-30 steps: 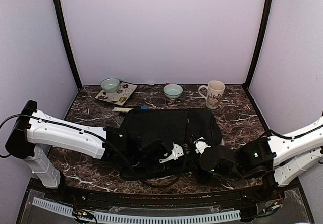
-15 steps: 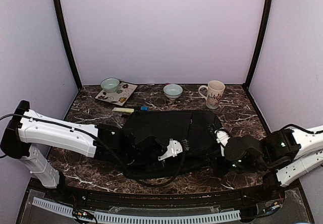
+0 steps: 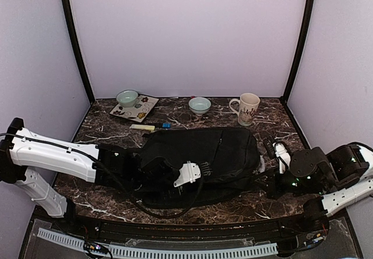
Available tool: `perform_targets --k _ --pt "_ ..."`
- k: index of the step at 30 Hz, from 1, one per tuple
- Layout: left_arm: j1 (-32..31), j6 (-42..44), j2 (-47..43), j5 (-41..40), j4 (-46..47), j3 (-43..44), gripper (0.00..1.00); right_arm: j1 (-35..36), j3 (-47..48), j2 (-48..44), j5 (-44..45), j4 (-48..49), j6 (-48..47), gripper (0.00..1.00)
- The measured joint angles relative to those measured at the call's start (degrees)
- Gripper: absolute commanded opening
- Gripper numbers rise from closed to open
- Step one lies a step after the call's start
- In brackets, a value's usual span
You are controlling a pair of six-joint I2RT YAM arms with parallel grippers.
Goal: Pack the student bag
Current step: Zip the student bag into the largest pocket of the bag.
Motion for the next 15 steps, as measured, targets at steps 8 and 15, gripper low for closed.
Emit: perform_targets --k 8,15 --pt "0.09 -3.85 -1.84 0.11 -8.04 0.87 0.65 0.00 1.05 5.53 -3.56 3.54 -6.34 0.00" --pt "-0.20 -7.76 -2.80 -0.07 -20.81 8.39 0.99 -0.09 10.62 17.70 -8.07 6.16 -14.91 0.00"
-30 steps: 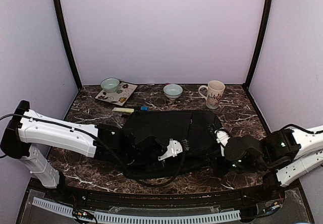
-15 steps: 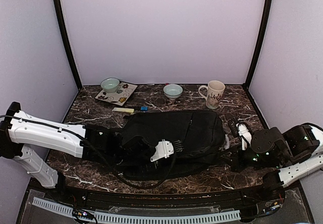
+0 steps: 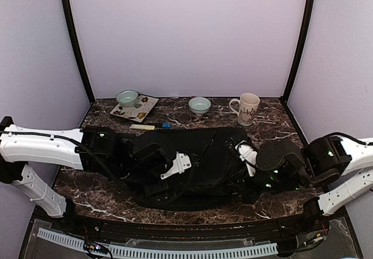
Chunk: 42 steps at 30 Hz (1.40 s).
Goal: Pack the student bag
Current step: Zip the student bag into the largest pocket of the bag.
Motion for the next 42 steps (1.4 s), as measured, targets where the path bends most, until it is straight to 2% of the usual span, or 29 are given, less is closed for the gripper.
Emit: perform_targets --k 5,10,16,18,20,22,23,26,33,42 --pt "-1.95 -1.90 -1.25 1.46 -7.61 7.50 0.99 -0.04 5.99 5.01 -2.97 2.60 -5.01 0.00" --pt "-2.75 -5.33 -1.92 4.92 -9.40 14.56 0.98 -0.61 11.96 9.55 -6.88 4.98 -9.03 0.00" --pt "-2.80 -8.13 -2.78 5.18 -9.81 18.49 0.86 -1.73 15.13 12.26 -10.08 6.67 -12.52 0.00" --pt "-2.84 -8.44 -2.75 5.31 -9.88 18.64 0.77 -1.84 15.13 12.63 -10.88 6.73 -13.20 0.00" --pt "-2.86 -8.68 -2.60 5.57 -10.19 18.67 0.63 -1.97 15.13 12.79 -11.52 6.75 -13.66 0.00" --pt "-3.02 -9.20 -2.34 6.05 -10.10 18.78 0.42 -2.03 15.13 12.79 -11.72 6.75 -14.01 0.00" --pt "-3.08 -8.85 -2.19 6.40 -9.99 18.86 0.26 -2.08 15.13 12.76 -11.72 6.75 -14.12 0.00" --pt "-3.34 -8.98 -2.01 7.23 -9.73 18.97 0.01 -2.32 15.13 12.70 -11.63 6.75 -14.19 0.00" --pt "-3.26 -8.31 -1.14 6.95 -9.14 19.08 0.00 -2.93 13.88 10.36 -11.39 6.08 -14.10 0.00" --pt "-3.32 -8.59 -0.50 8.94 -5.46 19.04 0.00 -3.91 6.91 -0.76 -11.32 7.67 -13.00 0.00"
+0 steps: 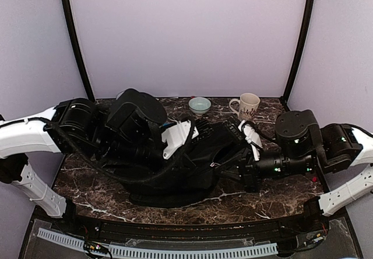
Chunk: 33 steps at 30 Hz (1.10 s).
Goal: Pack the student bag
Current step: Zip the student bag into the largest pocket of the bag.
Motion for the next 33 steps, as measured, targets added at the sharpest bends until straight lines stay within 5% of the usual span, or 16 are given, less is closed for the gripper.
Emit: perform_targets --k 10,11,15,16,19,25,28,32,33 --pt "-0.02 -1.51 2.14 2.60 0.31 0.42 0.00 -0.26 3.04 1.46 -2.03 -5.79 2.05 0.00" --pt "-0.02 -1.55 2.62 2.71 -0.24 0.94 0.11 -0.33 4.52 2.62 -2.03 -7.58 2.01 0.00" --pt "-0.02 -2.05 4.52 2.75 -2.86 2.97 0.85 -0.44 9.35 6.08 -1.90 -12.70 1.62 0.00" --pt "-0.02 -2.45 4.94 2.60 -3.48 3.41 0.96 -0.66 10.40 6.58 -1.95 -13.64 1.66 0.00" --pt "-0.02 -3.91 5.53 2.08 -5.31 3.48 0.99 -0.74 12.28 7.08 -2.01 -14.60 1.20 0.00" --pt "-0.22 -7.56 4.15 1.22 -7.19 -2.27 0.88 -0.90 13.42 6.54 -1.18 -14.69 1.29 0.00" --pt "-0.35 -9.66 1.31 0.31 -7.19 -5.77 0.59 -0.96 13.42 6.51 -0.98 -14.75 1.49 0.00" --pt "-0.39 -10.62 -2.05 -2.01 -6.93 -8.79 0.02 -0.96 13.42 6.03 -1.03 -14.29 1.64 0.00" --pt "-0.39 -10.29 -2.56 -2.89 -6.51 -9.14 0.00 -0.96 13.44 6.01 -1.05 -14.10 1.66 0.00"
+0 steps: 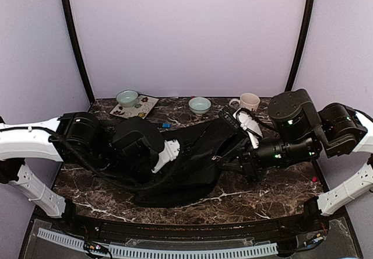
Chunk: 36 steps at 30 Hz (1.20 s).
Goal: Pack the student bag
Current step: Zip the student bag into the largest pocket of the bag.
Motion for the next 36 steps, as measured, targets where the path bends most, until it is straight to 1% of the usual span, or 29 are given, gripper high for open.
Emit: perform_targets --k 7,15,22,25,27,30,32,33,34,35,36 --pt "-0.26 1.49 -0.28 -0.94 2.03 -0.92 0.00 0.04 0.24 -0.83 2.23 -1.25 1.44 0.00" --pt "-0.83 3.21 -1.09 0.83 5.62 -1.64 0.00 0.35 0.17 -7.61 4.79 -4.83 4.68 0.00" --pt "-2.23 5.27 -1.09 2.58 3.28 -1.20 0.00 -0.17 -0.22 -7.76 5.75 -5.27 4.83 0.00" --pt "-2.67 5.73 -1.33 2.71 1.60 -1.31 0.00 -3.58 -2.19 -7.96 4.61 -4.57 4.42 0.00" --pt "-2.99 5.81 -2.34 2.58 0.15 -1.88 0.00 -7.76 -5.38 -9.07 3.02 -3.41 3.65 0.00" --pt "-3.04 4.98 -4.50 1.92 -0.24 -3.34 0.00 -11.74 -8.96 -9.88 -2.51 0.37 2.36 0.00" --pt "-3.15 4.39 -5.68 1.53 -0.90 -4.22 0.05 -13.14 -9.27 -8.98 -5.53 2.71 1.66 0.00" --pt "-3.19 4.07 -6.10 1.33 -1.38 -4.37 0.11 -13.62 -9.27 -8.39 -6.84 3.89 1.36 0.00" --pt "-3.26 3.67 -6.40 1.09 -2.16 -4.39 0.21 -13.97 -9.25 -7.72 -7.85 4.87 1.03 0.00" --pt "-3.39 3.17 -6.69 0.79 -2.67 -4.26 0.33 -14.36 -9.20 -6.93 -9.14 5.90 0.83 0.00" --pt "-3.52 2.64 -6.82 0.96 -3.85 -4.00 0.43 -14.53 -9.18 -6.32 -9.97 6.54 0.74 0.00"
